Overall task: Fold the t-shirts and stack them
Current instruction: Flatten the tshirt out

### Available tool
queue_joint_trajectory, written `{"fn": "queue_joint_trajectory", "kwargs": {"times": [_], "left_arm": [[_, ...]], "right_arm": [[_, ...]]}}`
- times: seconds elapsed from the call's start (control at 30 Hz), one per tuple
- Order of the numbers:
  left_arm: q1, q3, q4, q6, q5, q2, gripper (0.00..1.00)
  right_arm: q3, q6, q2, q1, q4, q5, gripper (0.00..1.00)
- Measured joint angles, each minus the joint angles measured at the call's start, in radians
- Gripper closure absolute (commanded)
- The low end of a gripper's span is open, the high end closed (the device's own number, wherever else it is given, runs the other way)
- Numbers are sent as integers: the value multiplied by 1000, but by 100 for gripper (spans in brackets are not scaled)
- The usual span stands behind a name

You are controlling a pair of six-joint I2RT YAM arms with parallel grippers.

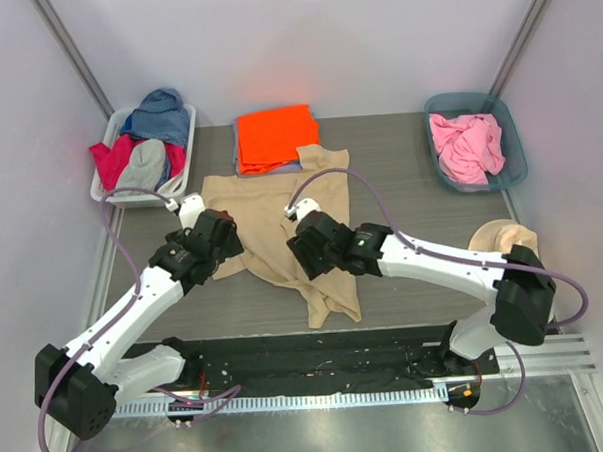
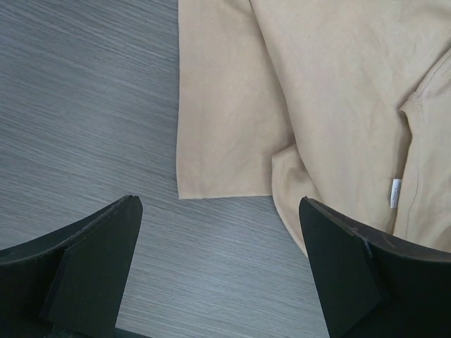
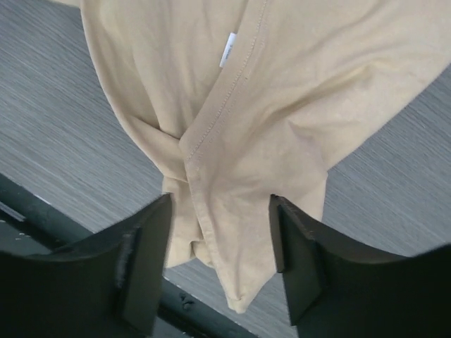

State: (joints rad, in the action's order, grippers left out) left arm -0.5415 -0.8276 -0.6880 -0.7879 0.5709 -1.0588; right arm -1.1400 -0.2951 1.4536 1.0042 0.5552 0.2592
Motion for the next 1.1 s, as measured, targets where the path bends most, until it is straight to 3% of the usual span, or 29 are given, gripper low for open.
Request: {"fn": "queue_joint_trajectory", "kwargs": {"times": [0.33, 0.8, 0.93, 1.1], "left_arm": [[-1, 62, -25, -24, -16, 71, 0], [-1, 81, -53, -40, -16, 135, 0], [-1, 81, -62, -42, -16, 147, 0], [-1, 85, -70, -43, -15, 168, 0]], "right_arm": [[-24, 165, 232, 125, -5, 83, 40], [-34, 200, 285, 131, -12, 105, 43], [-34, 204, 311, 131, -19, 105, 51], [-34, 208, 332, 131, -31, 106, 72]]}}
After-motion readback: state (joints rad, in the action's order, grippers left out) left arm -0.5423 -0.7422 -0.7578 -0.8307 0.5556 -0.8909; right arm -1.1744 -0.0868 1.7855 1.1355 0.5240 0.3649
